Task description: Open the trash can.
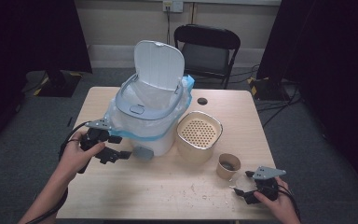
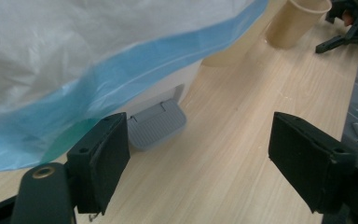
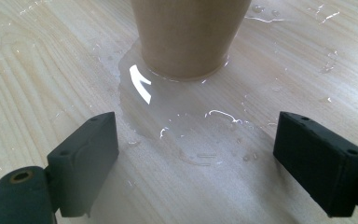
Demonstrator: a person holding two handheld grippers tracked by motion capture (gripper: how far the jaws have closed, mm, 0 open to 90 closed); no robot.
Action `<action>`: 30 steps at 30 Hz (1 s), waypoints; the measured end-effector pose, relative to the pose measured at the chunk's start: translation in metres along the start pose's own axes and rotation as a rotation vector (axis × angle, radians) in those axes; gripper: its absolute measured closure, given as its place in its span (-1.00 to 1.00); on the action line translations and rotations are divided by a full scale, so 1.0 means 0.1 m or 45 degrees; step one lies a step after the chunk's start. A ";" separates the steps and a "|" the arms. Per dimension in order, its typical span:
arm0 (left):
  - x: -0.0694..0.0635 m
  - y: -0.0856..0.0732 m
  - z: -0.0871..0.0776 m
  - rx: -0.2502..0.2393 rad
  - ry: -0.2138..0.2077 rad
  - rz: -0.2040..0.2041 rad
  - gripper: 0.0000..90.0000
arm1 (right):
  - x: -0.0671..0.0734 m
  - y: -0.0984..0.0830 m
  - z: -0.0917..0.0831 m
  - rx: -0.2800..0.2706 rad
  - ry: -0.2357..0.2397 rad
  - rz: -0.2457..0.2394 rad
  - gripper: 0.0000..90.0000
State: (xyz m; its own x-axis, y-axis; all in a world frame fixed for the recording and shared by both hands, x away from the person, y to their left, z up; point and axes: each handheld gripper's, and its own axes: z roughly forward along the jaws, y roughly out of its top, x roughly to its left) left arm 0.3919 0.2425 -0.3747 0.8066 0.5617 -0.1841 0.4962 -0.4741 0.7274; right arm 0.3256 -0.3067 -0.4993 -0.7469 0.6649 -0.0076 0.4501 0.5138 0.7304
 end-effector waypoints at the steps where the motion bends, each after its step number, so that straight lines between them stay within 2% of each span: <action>1: 0.01 -0.01 0.02 -0.003 -0.001 0.001 -0.55 | 0.00 0.00 0.00 0.000 0.000 0.000 -0.71; 17: 0.11 -0.31 0.22 0.003 -0.036 -0.035 -0.57 | -0.02 0.02 0.03 0.008 -0.002 0.001 -0.80; 20: 0.15 -0.40 0.29 0.024 -0.044 -0.042 -0.57 | -0.01 0.03 0.03 0.011 -0.008 0.011 -0.82; 30: 0.20 -0.66 0.48 0.027 -0.062 -0.060 -0.57 | 0.00 0.04 0.05 0.016 -0.013 0.023 -0.86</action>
State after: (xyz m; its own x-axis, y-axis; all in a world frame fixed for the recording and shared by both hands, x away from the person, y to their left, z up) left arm 0.3912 0.2524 -0.4581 0.7968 0.5501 -0.2501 0.5401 -0.4627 0.7030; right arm 0.3301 -0.3021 -0.4999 -0.7338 0.6794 -0.0013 0.4695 0.5085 0.7218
